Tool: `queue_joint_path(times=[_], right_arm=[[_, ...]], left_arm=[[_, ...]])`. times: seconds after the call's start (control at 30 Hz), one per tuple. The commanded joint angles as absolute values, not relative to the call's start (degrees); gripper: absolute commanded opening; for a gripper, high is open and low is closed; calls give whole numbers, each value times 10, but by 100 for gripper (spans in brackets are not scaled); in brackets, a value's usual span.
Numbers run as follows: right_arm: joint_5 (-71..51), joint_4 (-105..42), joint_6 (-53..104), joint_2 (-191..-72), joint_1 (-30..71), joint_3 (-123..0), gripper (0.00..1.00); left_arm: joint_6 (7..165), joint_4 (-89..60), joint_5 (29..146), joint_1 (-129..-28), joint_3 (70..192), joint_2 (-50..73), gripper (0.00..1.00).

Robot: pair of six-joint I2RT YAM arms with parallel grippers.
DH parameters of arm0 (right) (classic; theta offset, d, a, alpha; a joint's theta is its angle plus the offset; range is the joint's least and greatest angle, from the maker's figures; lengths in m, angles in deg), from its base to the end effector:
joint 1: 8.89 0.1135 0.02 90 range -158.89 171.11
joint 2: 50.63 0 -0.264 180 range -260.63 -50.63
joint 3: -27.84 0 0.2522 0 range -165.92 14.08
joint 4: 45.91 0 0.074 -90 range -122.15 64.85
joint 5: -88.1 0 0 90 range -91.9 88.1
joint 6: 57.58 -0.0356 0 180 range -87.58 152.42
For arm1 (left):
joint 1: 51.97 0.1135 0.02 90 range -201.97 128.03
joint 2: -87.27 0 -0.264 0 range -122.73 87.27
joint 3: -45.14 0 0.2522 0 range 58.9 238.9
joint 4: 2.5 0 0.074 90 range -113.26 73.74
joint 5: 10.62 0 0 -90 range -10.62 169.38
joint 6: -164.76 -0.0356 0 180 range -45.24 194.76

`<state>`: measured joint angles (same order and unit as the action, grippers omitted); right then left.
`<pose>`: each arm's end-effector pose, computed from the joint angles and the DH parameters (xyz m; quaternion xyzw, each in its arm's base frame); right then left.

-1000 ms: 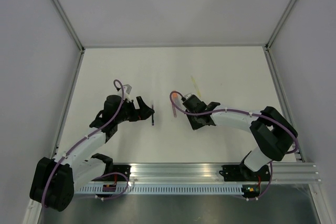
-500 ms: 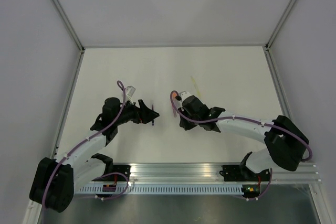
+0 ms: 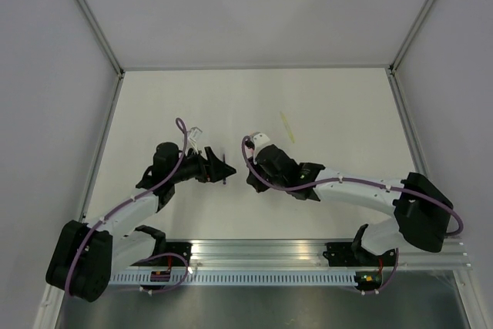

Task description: Insert the pens into the pen caps

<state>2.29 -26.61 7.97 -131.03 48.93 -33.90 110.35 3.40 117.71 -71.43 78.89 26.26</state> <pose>0.1626 0.2536 0.2258 -0.2425 0.8648 0.2636 0.3518 0.1917 -0.0912 0.1918 0.0738 0.7984 -0.4866 0.3470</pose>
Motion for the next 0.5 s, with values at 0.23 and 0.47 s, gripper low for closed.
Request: queue_joint_path(times=[0.23,0.47], right_arm=[[142,-147,69,-1458,491,-408,0],[143,-117,69,-1484,491,-419,9]], left_arm=[[1064,-91,1007,-713,823,283,87],[1063,-104,984,-712,822,298,89]])
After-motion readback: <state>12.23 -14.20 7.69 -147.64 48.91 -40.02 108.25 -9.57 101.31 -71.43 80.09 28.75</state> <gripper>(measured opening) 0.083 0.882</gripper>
